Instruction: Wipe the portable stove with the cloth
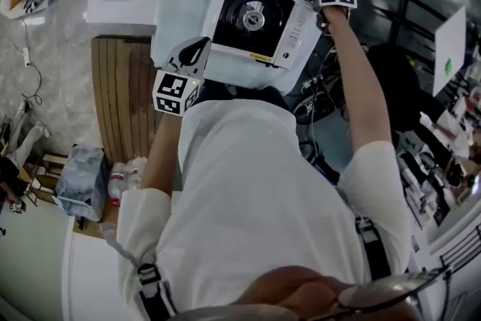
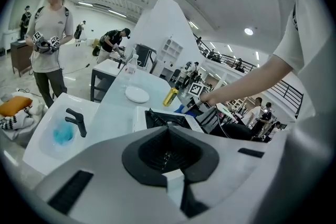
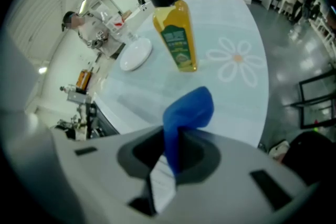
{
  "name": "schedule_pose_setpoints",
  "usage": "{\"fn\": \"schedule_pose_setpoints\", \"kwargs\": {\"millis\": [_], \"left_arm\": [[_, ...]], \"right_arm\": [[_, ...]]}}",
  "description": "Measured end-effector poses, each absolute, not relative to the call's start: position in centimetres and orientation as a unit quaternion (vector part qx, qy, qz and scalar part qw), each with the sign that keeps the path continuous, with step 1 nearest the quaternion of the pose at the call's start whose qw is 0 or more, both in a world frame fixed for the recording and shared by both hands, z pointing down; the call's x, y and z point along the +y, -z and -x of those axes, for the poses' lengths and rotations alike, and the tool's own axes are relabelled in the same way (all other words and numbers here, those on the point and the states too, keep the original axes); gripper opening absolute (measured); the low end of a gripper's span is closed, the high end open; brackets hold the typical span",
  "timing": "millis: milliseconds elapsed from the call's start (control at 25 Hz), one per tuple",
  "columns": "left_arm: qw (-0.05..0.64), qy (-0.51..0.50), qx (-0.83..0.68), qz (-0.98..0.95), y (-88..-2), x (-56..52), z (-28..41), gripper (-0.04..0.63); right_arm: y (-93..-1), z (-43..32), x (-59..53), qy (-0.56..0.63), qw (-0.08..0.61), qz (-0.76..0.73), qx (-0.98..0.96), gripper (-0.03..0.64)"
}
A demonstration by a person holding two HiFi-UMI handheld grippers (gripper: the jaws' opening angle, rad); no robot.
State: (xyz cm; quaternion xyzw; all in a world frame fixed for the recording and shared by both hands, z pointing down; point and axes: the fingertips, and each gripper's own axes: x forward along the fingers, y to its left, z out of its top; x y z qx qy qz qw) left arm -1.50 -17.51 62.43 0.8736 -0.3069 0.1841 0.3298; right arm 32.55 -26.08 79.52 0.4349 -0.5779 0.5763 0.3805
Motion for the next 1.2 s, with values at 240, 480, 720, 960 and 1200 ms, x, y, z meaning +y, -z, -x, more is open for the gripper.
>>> {"fn": "schedule_pose_setpoints", "kwargs": {"millis": [240, 480, 720, 960, 1200], "left_arm": [[0.334, -0.178, -0.311, -0.872, -62.8, -18.5, 2.6, 0.032], [0.312, -0.193, -0.318, -0.874, -63.2, -19.0, 4.0, 0.032], [0.299, -0.196, -0.319, -0.878, -63.3, -19.6, 4.9, 0.032], [0.307, -0.186, -0.334, -0.871, -63.6, -20.1, 7.1, 0.032], [0.314, -0.178, -0.351, -0.864, -63.9, -20.1, 9.0, 0.032]], "right_arm": [[-79.5, -30.1, -27.4, -0.603, 0.358, -0.433, -0.567, 0.074], [-79.4, -26.8, -28.5, -0.593, 0.380, -0.423, -0.571, 0.074], [-79.2, -22.9, -30.0, -0.592, 0.382, -0.402, -0.585, 0.074], [-78.9, -18.8, -31.8, -0.584, 0.390, -0.383, -0.601, 0.074], [-78.6, -15.5, -33.2, -0.584, 0.383, -0.374, -0.610, 0.074]]}}
